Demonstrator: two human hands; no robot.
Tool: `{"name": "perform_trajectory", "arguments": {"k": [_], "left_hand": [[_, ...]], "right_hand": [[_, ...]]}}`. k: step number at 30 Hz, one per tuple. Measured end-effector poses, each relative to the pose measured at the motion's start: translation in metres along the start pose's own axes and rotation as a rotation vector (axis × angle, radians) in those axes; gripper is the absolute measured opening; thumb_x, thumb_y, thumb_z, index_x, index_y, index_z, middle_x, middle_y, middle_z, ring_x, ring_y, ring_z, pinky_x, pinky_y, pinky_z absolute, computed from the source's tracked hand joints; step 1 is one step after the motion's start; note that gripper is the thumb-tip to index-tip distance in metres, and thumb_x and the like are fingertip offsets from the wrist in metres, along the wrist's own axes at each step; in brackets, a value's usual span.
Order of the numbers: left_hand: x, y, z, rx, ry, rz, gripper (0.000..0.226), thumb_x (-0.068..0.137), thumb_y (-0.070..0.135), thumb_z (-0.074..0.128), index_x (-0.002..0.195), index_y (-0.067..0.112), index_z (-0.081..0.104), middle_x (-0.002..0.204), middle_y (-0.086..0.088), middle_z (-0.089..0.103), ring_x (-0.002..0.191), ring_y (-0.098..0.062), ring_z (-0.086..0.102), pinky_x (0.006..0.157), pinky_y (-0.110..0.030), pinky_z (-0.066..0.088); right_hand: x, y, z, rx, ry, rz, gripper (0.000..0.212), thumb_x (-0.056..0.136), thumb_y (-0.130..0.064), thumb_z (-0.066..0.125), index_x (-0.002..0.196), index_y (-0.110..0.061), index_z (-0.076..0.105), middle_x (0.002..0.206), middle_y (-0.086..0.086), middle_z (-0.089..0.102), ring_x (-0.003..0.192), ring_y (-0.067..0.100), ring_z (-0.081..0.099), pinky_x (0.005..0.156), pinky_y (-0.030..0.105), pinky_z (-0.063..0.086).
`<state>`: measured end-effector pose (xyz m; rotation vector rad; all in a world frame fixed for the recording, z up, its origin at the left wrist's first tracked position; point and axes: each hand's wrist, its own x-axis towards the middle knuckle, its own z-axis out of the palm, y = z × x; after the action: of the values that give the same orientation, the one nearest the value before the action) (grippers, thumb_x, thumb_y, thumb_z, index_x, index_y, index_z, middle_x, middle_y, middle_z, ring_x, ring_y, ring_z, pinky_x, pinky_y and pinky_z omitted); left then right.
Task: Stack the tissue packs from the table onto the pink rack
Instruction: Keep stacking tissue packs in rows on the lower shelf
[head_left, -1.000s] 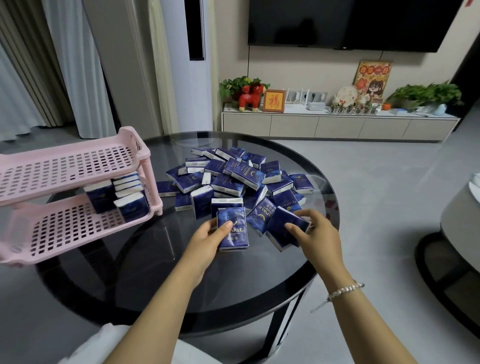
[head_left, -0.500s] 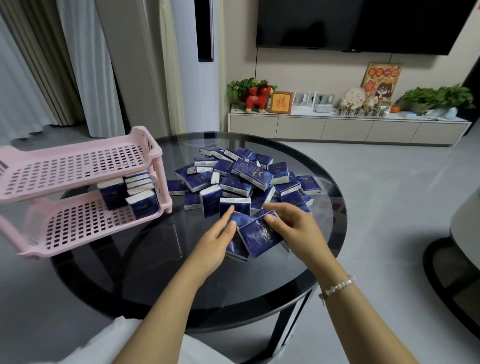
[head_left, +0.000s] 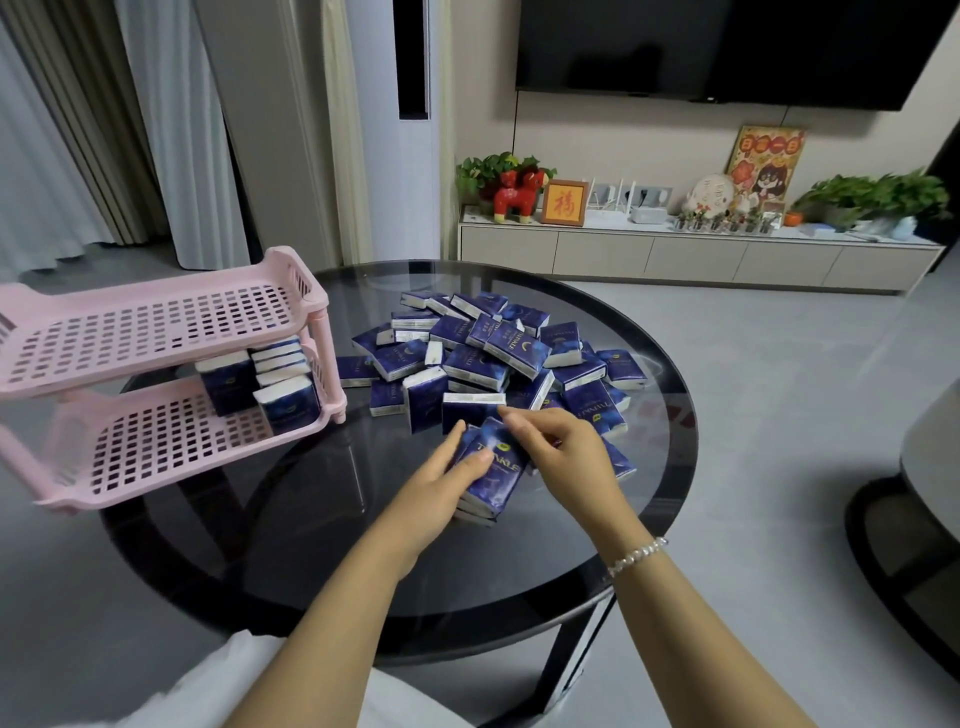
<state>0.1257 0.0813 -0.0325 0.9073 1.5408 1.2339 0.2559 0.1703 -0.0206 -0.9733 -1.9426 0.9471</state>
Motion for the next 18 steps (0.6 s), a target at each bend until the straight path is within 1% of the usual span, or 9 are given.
{"name": "perform_trajectory", "arguments": {"k": [1,3,4,5,7,9,12,15,18], "left_hand": [[0.001,0.001,-0.001,-0.022,0.036,-0.001,0.064,0.090,0.044,0.056,0.146,0.040,0.026,0.144,0.014,0.043,0.129,-0.008,0.044,0.113,-0.032,0.028],[0.005,0.001,-0.004,-0.063,0.113,-0.011,0.064,0.091,0.044,0.054,0.147,0.041,0.024,0.146,0.012,0.041,0.133,-0.011,0.040,0.112,-0.031,0.026],[0.007,0.001,-0.006,-0.074,0.143,-0.010,0.064,0.091,0.045,0.053,0.147,0.042,0.023,0.148,0.012,0.040,0.134,-0.012,0.039,0.110,-0.031,0.026],[0.007,0.000,-0.006,-0.080,0.163,-0.002,0.063,0.091,0.045,0.052,0.147,0.042,0.022,0.148,0.011,0.039,0.135,-0.012,0.038,0.109,-0.032,0.026],[0.008,0.000,-0.005,-0.085,0.177,0.007,0.062,0.092,0.045,0.050,0.147,0.043,0.021,0.149,0.009,0.039,0.135,-0.013,0.038,0.110,-0.034,0.026],[0.011,-0.001,-0.004,-0.080,0.173,0.005,0.062,0.092,0.045,0.049,0.147,0.043,0.021,0.149,0.010,0.038,0.135,-0.013,0.038,0.113,-0.036,0.026],[0.013,-0.002,-0.002,-0.077,0.173,0.002,0.061,0.093,0.044,0.049,0.147,0.043,0.022,0.149,0.010,0.039,0.135,-0.013,0.038,0.112,-0.035,0.026],[0.012,-0.001,0.000,-0.073,0.178,0.014,0.060,0.093,0.042,0.049,0.147,0.042,0.023,0.150,0.010,0.037,0.135,-0.011,0.037,0.109,-0.031,0.026],[0.009,-0.001,0.000,-0.073,0.183,0.029,0.059,0.094,0.040,0.049,0.147,0.041,0.024,0.150,0.010,0.037,0.134,-0.010,0.038,0.106,-0.027,0.027]], "right_hand": [[0.001,0.003,-0.001,0.013,0.066,0.057,0.021,0.090,-0.032,0.059,0.095,-0.018,0.075,0.075,0.000,0.067,0.064,0.010,0.056,0.062,0.025,0.043],[0.003,0.013,-0.008,-0.044,0.166,0.162,0.017,0.090,-0.029,0.059,0.090,-0.020,0.073,0.073,-0.008,0.066,0.062,0.003,0.056,0.059,0.019,0.042],[0.004,0.019,-0.013,-0.141,0.192,0.200,0.014,0.089,-0.029,0.060,0.093,-0.022,0.072,0.080,-0.008,0.068,0.068,0.002,0.058,0.062,0.017,0.043],[0.005,0.025,-0.020,-0.273,0.208,0.235,0.018,0.088,-0.030,0.062,0.099,-0.021,0.071,0.093,-0.003,0.070,0.080,0.009,0.061,0.069,0.021,0.046],[0.002,0.035,-0.032,-0.542,0.192,0.336,0.036,0.084,-0.039,0.063,0.116,-0.022,0.064,0.116,0.008,0.062,0.106,0.027,0.055,0.087,0.033,0.043],[-0.002,0.044,-0.039,-0.688,0.129,0.425,0.049,0.082,-0.048,0.063,0.123,-0.022,0.056,0.123,0.011,0.056,0.114,0.034,0.048,0.093,0.037,0.039],[-0.007,0.053,-0.041,-0.683,0.075,0.452,0.053,0.077,-0.060,0.061,0.111,-0.019,0.060,0.113,0.008,0.063,0.107,0.035,0.053,0.086,0.037,0.042],[-0.009,0.055,-0.041,-0.573,0.065,0.437,0.049,0.072,-0.059,0.068,0.091,-0.015,0.063,0.095,0.007,0.068,0.095,0.032,0.058,0.077,0.037,0.046],[-0.013,0.053,-0.040,-0.487,0.036,0.414,0.044,0.065,-0.057,0.075,0.077,-0.019,0.058,0.089,0.008,0.066,0.091,0.031,0.059,0.073,0.035,0.045]]}}
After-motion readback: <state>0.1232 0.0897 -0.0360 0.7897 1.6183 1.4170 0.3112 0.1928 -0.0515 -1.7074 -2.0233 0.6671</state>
